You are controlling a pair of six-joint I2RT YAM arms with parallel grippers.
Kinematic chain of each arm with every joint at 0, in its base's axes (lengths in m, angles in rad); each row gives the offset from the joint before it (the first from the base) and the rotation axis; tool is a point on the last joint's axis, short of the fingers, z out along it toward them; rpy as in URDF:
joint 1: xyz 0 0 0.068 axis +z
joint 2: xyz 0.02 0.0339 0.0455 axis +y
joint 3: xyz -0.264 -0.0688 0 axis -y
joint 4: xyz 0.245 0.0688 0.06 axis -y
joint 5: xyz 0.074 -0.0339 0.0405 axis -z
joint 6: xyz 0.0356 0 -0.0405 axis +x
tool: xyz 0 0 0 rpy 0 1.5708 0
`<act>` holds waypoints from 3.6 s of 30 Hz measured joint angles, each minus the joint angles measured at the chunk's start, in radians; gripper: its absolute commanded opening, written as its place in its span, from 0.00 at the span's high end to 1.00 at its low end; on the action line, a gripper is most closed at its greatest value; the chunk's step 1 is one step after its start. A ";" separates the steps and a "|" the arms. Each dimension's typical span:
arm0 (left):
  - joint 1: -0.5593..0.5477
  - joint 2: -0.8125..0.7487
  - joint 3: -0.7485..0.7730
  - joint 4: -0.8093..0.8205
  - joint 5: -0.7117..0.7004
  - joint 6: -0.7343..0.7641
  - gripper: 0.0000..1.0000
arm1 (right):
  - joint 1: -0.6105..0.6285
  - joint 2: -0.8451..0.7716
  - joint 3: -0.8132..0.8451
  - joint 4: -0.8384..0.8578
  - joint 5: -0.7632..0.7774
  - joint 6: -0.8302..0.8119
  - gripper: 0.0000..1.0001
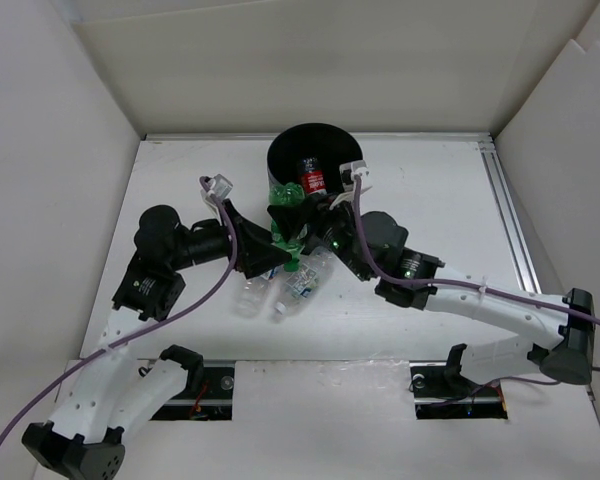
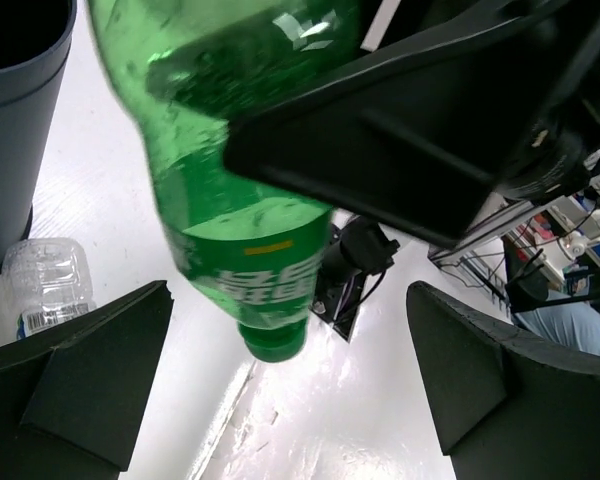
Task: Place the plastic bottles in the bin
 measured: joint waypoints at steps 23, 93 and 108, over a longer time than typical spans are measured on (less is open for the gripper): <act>-0.002 0.124 0.036 0.239 -0.093 -0.125 1.00 | -0.019 0.003 0.027 0.158 -0.136 0.119 0.00; -0.040 -0.005 0.141 -0.221 -0.619 0.116 0.00 | -0.116 0.546 -0.037 -0.715 0.298 1.007 0.95; -0.040 -0.024 -0.110 -0.069 -0.139 0.080 0.00 | -0.061 -0.072 -0.079 -0.858 0.417 0.788 1.00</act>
